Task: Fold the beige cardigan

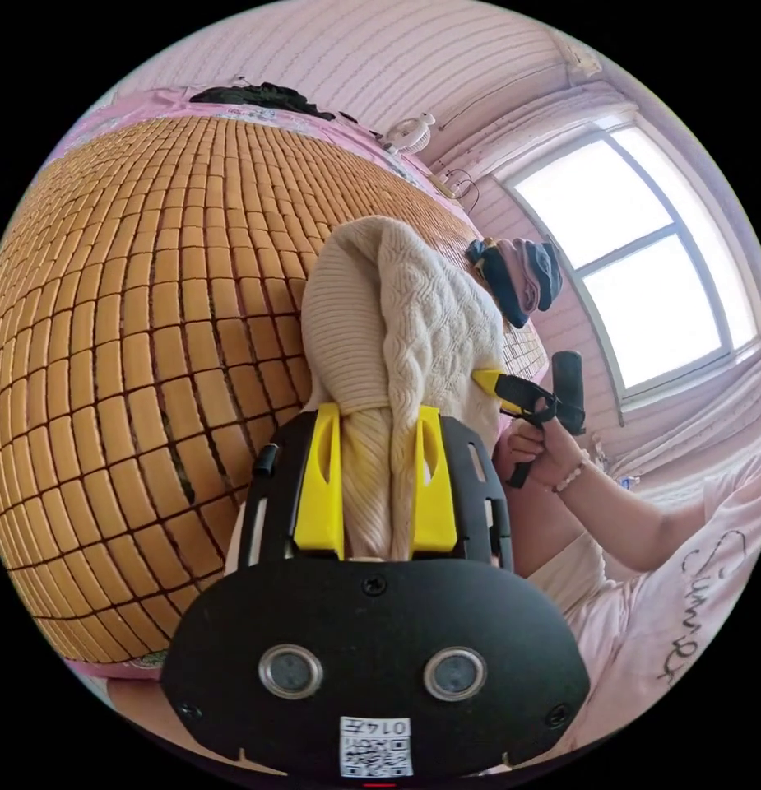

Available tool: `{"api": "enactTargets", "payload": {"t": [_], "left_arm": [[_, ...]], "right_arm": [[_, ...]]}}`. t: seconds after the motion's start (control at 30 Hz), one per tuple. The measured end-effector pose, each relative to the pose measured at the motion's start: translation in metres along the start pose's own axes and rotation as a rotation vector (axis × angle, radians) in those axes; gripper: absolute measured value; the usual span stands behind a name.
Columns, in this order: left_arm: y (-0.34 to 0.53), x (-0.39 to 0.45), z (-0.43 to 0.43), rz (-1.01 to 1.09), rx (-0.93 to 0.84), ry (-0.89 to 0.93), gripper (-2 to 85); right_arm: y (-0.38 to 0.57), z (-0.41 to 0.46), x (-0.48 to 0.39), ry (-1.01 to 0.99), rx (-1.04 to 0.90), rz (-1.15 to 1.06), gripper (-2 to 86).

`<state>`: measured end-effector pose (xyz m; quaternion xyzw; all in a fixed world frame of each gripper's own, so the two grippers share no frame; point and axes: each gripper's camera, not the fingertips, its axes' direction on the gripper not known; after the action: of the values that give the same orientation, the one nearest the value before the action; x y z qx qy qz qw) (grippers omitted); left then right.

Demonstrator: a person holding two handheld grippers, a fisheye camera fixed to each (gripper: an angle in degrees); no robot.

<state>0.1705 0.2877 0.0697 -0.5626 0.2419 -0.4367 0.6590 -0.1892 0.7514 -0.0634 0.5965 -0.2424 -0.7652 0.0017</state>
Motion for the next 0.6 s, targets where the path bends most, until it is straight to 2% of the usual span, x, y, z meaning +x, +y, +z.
{"api": "enactTargets", "payload": {"t": [0.13, 0.3, 0.43, 0.53, 0.6], "left_arm": [[0.015, 0.0, -0.012, -0.01, 0.023, -0.044, 12.0], [0.045, -0.022, -0.043, -0.178, 0.15, -0.108, 12.3], [0.029, -0.071, -0.094, -0.315, 0.278, -0.345, 13.5], [0.021, -0.114, -0.138, -0.441, 0.38, -0.444, 13.6], [0.026, -0.118, -0.162, -0.444, 0.425, -0.499, 13.3]], "right_arm": [[-0.025, 0.027, -0.022, 0.035, -0.124, -0.08, 11.6], [-0.083, 0.111, -0.065, 0.021, -0.278, -0.175, 12.3], [-0.159, 0.216, -0.146, 0.066, -0.346, -0.385, 13.1], [-0.179, 0.244, -0.181, 0.166, -0.349, -0.488, 12.7], [-0.175, 0.246, -0.187, 0.173, -0.389, -0.526, 12.6]]}}
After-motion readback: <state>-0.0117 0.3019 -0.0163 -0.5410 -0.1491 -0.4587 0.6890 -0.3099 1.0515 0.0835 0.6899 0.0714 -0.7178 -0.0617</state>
